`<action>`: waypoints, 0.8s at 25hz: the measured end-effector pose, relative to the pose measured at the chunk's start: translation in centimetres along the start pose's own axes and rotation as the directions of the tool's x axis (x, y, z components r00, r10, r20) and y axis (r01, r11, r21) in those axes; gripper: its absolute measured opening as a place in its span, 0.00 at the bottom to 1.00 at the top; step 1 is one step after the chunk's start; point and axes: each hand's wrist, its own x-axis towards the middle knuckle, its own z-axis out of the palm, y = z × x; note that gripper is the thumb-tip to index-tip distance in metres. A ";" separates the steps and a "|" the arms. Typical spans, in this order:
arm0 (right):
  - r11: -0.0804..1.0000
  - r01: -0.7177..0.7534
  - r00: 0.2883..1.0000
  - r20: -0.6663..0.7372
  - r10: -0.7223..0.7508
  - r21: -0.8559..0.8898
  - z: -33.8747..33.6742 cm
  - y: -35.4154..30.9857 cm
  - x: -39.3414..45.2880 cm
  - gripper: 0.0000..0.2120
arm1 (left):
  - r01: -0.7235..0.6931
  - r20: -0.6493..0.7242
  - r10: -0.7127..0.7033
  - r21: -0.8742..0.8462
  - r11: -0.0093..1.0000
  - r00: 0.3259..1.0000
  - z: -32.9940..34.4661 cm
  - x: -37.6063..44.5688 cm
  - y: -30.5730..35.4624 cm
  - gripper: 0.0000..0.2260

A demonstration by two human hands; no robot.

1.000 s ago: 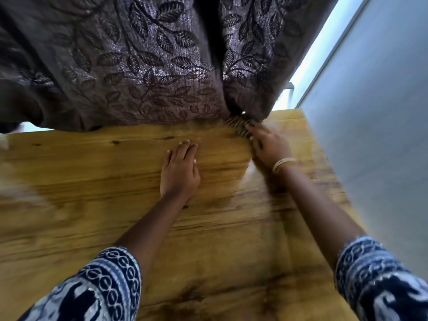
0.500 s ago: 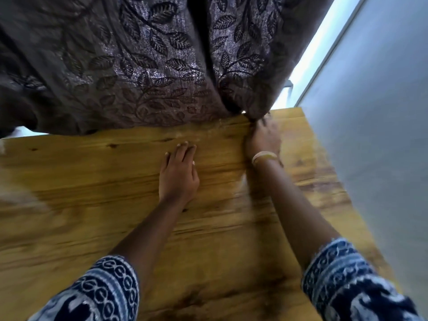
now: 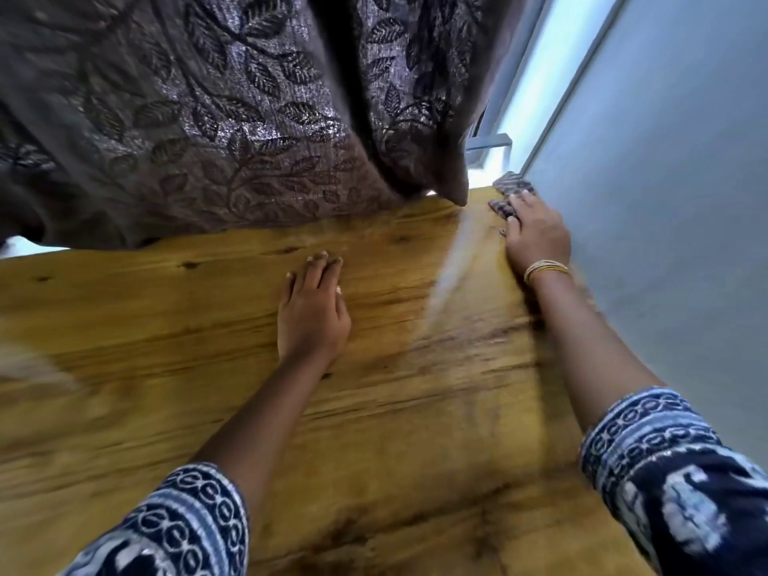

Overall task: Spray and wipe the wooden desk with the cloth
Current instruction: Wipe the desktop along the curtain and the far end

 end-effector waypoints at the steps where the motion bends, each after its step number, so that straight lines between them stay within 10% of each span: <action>1: 1.000 -0.031 0.999 0.007 0.031 -0.002 -0.3 -0.2 -0.4 0.22 | 0.000 0.001 0.000 0.001 1.000 1.000 0.0 0.0 0.0 0.22; 7: 0.957 -0.289 0.938 -0.191 0.288 0.024 0.1 0.0 -9.6 0.22 | 0.004 -0.002 -0.004 -0.006 1.000 1.000 0.2 0.1 -0.1 0.22; 20: 0.993 -0.115 0.993 0.000 0.115 0.022 -0.4 -5.0 -5.4 0.23 | -0.010 -0.010 0.010 -0.005 1.000 1.000 0.2 0.1 0.0 0.21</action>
